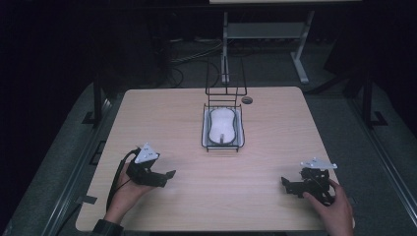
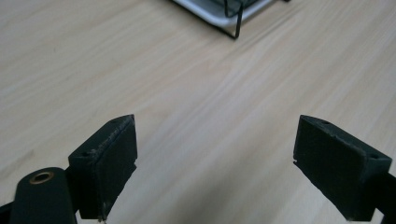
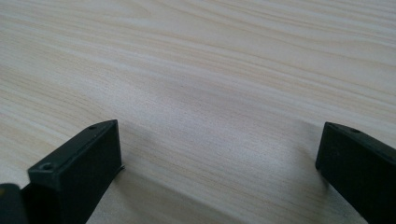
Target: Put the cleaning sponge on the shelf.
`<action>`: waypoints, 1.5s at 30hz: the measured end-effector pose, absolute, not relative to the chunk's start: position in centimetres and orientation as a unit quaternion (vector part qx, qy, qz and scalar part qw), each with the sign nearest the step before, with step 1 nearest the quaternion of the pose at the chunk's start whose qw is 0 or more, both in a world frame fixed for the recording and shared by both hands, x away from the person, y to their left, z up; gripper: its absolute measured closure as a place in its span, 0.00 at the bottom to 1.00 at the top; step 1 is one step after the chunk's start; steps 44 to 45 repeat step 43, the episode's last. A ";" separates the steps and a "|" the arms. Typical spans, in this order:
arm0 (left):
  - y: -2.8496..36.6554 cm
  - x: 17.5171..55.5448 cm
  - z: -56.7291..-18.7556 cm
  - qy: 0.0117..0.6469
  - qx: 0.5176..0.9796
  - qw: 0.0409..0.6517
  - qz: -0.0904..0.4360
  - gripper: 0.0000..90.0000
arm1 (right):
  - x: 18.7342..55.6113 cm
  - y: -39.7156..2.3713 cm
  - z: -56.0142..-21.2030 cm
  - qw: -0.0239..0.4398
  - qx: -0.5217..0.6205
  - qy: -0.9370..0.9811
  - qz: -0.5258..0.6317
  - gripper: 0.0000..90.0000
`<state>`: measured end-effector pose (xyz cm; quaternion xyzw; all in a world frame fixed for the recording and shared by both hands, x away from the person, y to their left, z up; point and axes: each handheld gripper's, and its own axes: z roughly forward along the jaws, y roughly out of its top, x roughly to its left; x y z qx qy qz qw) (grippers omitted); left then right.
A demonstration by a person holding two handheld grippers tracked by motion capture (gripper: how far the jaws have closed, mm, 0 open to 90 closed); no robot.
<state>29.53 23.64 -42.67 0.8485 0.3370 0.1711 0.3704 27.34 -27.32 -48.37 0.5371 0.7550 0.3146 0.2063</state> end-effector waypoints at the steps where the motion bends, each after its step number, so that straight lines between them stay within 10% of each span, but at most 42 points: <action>1: 23.8 29.3 -42.8 0.339 0.849 0.367 0.173 0.15 | 27.3 -27.3 -48.4 0.206 0.537 0.755 0.315 0.00; 45: 28.2 26.2 -47.4 0.355 0.849 0.359 0.157 0.14 | 27.3 -27.3 -48.4 0.206 0.537 0.755 0.315 0.00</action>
